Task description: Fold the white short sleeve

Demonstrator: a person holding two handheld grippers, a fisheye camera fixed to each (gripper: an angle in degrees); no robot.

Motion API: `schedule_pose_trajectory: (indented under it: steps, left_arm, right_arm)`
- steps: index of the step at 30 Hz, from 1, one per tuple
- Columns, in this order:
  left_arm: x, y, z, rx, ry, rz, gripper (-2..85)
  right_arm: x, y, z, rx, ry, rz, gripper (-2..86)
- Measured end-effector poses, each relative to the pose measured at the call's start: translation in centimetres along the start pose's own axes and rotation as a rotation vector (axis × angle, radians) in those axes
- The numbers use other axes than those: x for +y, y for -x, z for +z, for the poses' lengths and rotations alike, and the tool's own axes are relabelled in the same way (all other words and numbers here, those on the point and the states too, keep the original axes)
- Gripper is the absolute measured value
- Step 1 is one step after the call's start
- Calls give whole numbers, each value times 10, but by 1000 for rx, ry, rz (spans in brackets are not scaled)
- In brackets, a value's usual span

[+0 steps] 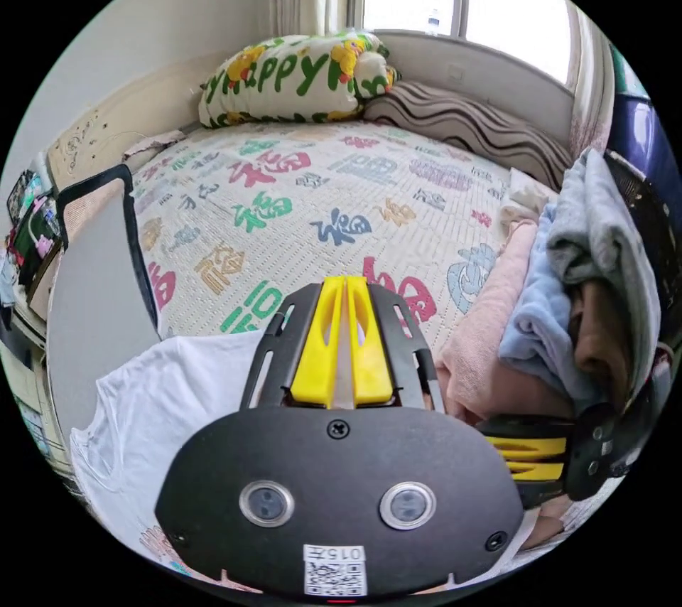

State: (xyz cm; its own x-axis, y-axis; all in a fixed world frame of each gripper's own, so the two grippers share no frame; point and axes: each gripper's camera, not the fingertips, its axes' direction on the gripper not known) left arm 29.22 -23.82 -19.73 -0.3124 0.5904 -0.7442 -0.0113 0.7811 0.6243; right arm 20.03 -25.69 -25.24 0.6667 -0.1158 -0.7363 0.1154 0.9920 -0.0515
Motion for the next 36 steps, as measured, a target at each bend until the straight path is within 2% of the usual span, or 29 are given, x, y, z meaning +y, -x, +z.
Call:
schedule_pose_trajectory:
  steps: [2,7,9,14,17,19,23,27,29,32,36]
  left_arm:
    - [13,33,-40,20,-115,-48,2]
    - [74,100,-122,39,-216,-84,1]
    - [109,120,-143,44,-213,-84,1]
    - [199,177,-153,87,-50,-135,3]
    - [220,207,-160,112,-33,-192,7]
    - [220,217,-172,96,-80,-213,11]
    - [179,226,-177,113,-117,-177,33]
    - [134,236,-142,149,-115,-225,54]
    - [105,243,-99,164,-14,-240,60]
    - [82,253,-59,81,63,-286,67]
    - [68,269,-33,91,54,-359,72]
  right_arm:
    - [1,3,-9,-40,-83,-40,1]
    - [4,18,-23,-224,-208,-210,4]
    - [4,27,-20,-328,-179,-302,6]
    - [-1,50,14,-470,109,-503,30]
    - [-6,34,9,-509,65,-445,47]
    - [-12,19,3,-512,6,-355,49]
    - [-37,3,-8,-367,-65,-163,47]
    - [-65,20,4,-266,-33,-227,49]
    - [-77,19,41,-208,81,-178,52]
    - [-65,12,77,-252,176,-198,56]
    - [-66,20,71,-247,120,-238,62]
